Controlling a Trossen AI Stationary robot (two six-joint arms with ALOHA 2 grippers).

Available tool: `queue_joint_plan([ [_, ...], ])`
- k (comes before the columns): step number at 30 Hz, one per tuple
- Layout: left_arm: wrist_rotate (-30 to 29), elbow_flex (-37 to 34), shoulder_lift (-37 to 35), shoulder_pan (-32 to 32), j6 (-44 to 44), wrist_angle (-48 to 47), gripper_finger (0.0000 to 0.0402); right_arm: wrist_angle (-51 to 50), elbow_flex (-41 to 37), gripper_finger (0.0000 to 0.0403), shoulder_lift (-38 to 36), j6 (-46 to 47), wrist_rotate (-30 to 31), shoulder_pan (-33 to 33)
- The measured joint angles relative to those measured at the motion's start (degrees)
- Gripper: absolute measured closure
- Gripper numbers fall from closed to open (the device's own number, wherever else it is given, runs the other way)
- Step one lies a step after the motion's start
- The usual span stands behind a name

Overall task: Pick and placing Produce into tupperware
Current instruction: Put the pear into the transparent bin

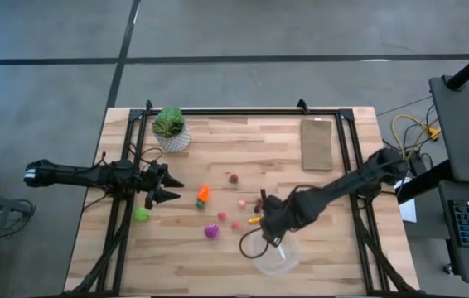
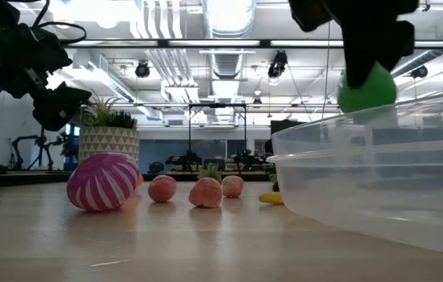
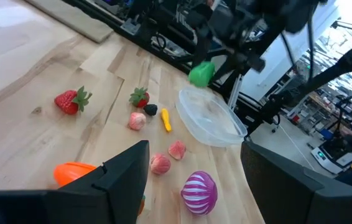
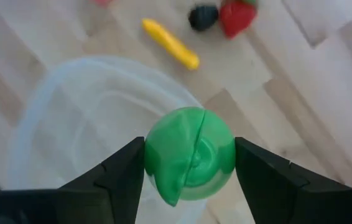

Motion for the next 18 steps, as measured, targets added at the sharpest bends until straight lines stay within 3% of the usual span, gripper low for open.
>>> queue_joint_plan([
  [10, 1.28, 0.0, 0.0, -0.02, 0.0, -0.07, 0.0162, 0.08, 0.28, 0.0173, 8.08, 9.8, -0.85, 2.96],
  [18, 1.29, 0.0, -0.09, 0.02, -0.02, 0.17, 0.0162, -0.27, 0.62, 0.0116, 9.96, 9.88, -4.5, 2.65],
])
